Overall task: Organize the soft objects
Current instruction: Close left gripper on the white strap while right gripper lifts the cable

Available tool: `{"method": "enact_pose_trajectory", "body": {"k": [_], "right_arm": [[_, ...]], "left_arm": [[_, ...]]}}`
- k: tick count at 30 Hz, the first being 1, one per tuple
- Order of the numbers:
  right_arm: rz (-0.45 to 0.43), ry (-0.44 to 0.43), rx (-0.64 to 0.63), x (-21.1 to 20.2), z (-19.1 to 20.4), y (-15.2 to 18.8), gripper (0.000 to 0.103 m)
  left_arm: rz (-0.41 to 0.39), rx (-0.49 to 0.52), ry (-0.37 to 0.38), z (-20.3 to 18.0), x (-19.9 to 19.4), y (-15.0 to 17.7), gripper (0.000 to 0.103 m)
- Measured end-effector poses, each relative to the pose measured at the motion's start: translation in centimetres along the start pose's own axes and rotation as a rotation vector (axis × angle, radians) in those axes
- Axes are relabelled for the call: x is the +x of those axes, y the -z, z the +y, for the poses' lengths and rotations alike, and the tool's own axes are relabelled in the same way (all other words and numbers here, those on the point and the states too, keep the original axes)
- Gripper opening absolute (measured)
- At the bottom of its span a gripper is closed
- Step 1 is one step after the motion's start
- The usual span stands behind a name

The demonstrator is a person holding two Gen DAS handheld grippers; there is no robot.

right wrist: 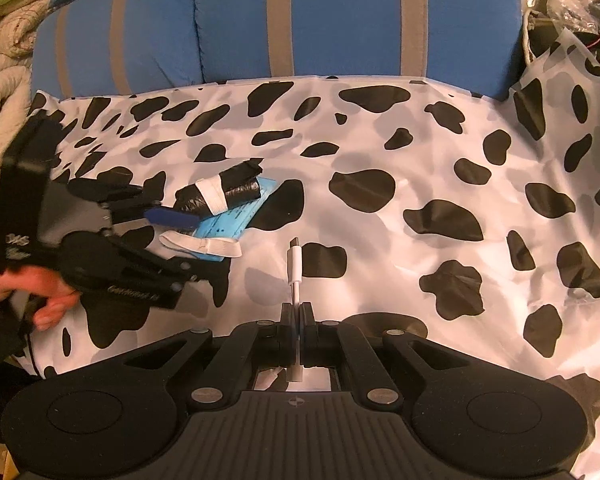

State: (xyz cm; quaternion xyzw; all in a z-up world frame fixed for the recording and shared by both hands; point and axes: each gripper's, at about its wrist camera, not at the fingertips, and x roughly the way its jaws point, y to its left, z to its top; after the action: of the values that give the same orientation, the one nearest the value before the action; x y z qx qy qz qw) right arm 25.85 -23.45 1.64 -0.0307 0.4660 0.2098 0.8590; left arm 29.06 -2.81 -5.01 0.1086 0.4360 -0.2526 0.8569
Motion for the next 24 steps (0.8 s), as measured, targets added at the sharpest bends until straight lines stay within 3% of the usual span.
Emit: {"method": "enact_pose_trajectory", "body": {"k": [4, 5, 11, 15, 20, 24], "right_arm": [[-0.001, -0.005, -0.004, -0.1, 0.0, 0.1, 0.004], [-0.001, -0.005, -0.003, -0.1, 0.0, 0.0, 0.004], [-0.001, -0.005, -0.008, -0.1, 0.2, 0.0, 0.004], [-0.004, -0.004, -0.013, -0.1, 0.5, 0.0, 0.004], [0.0, 0.0, -0.022, 0.2, 1.0, -0.1, 0.004], [-0.003, 0.002, -0.031, 0.2, 1.3, -0.1, 0.004]], "left_arm": [[0.003, 0.002, -0.013, 0.4, -0.2, 0.0, 0.043], [0.009, -0.004, -0.02, 0.5, -0.3, -0.1, 0.036], [0.058, 0.029, -0.019, 0.4, -0.5, 0.5, 0.032], [0.084, 0.029, -0.048, 0.4, -0.5, 1.0, 0.011], [0.08, 0.012, -0.039, 0.3, -1.2, 1.1, 0.004], [0.054, -0.002, -0.037, 0.2, -2.2, 1.0, 0.003]]}}
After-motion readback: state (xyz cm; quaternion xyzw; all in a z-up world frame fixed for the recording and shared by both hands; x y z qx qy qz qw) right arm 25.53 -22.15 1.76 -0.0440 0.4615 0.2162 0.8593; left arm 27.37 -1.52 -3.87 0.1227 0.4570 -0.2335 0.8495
